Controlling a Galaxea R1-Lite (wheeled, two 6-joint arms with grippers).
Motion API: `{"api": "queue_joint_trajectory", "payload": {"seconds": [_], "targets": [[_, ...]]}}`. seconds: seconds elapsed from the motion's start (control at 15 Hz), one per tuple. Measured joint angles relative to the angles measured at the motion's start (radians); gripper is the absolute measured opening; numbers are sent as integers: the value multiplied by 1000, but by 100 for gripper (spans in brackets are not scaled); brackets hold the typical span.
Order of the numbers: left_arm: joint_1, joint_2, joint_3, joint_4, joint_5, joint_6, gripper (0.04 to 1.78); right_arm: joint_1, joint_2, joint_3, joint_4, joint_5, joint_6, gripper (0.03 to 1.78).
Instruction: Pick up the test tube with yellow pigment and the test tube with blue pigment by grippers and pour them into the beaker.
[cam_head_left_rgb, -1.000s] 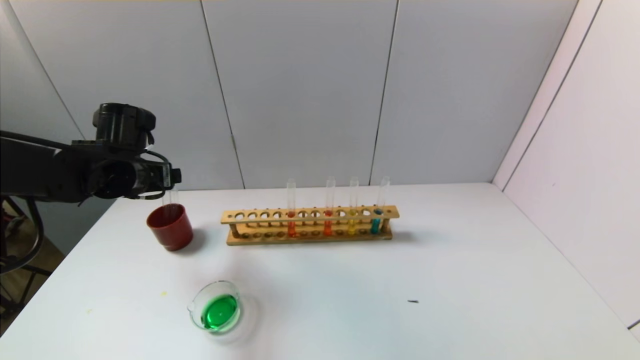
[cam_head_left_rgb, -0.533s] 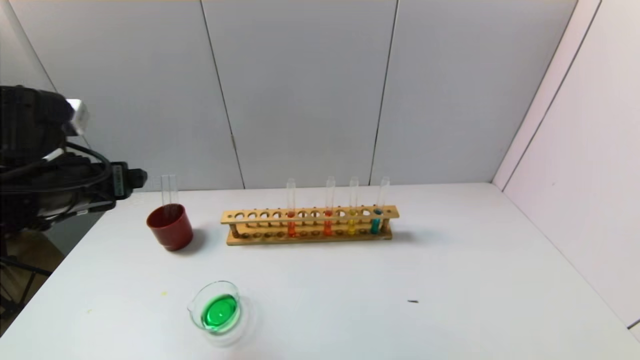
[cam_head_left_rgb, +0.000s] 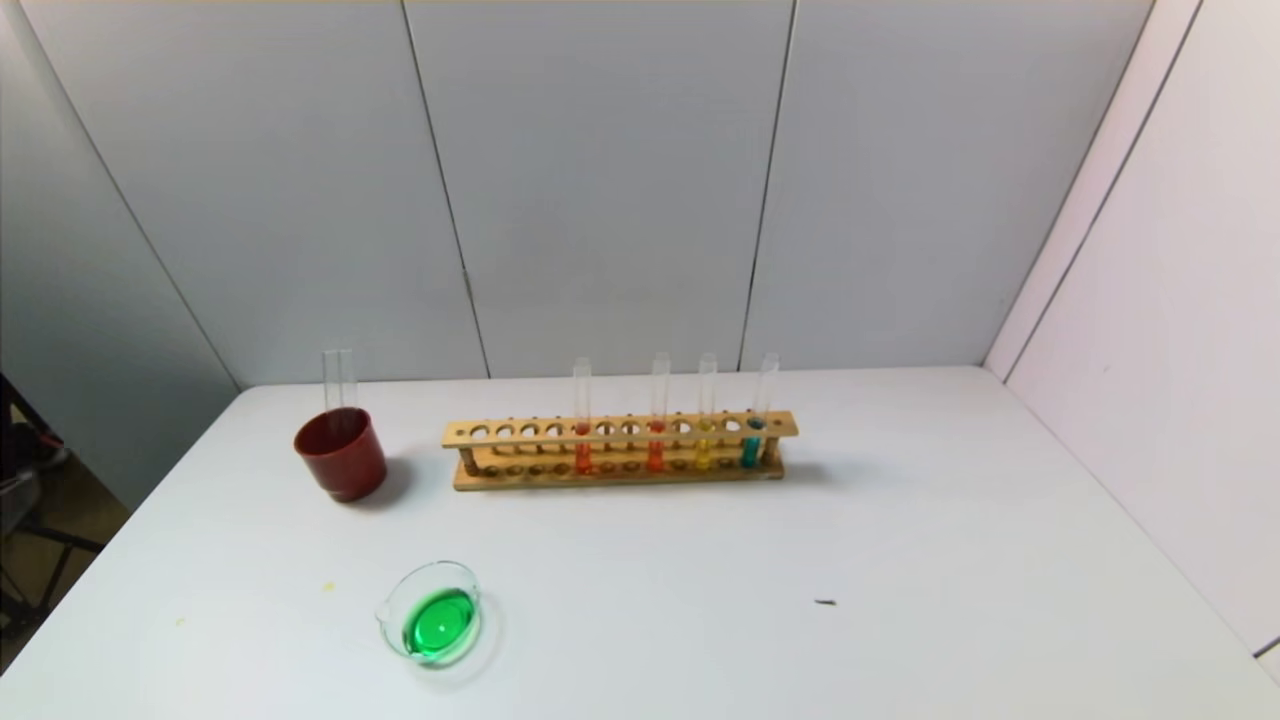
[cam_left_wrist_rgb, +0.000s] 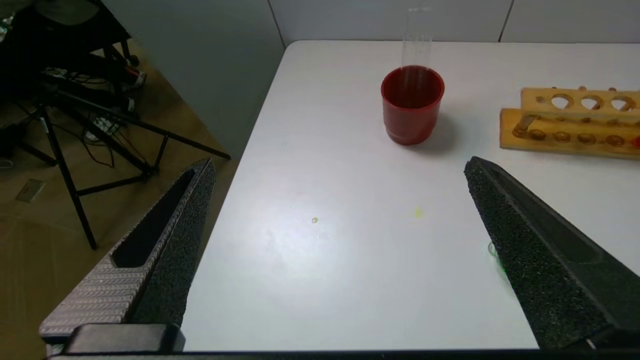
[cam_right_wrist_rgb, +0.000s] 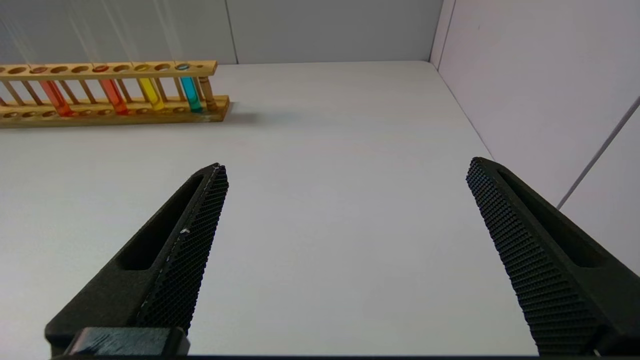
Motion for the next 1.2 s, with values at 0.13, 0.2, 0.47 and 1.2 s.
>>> {"api": "queue_joint_trajectory", "payload": {"seconds": [0.13,0.2,0.47,1.2], "targets": [[24,-151,13,149,5,4,175,0,0,0,0,0,0,174],[44,-215,25,204,3,8,175,0,0,0,0,0,0,174],[111,-438,112,285,-1,34,175,0,0,0,0,0,0,174],[129,-760,608,-87,-332,73,175,0,0,0,0,0,0,174]]}}
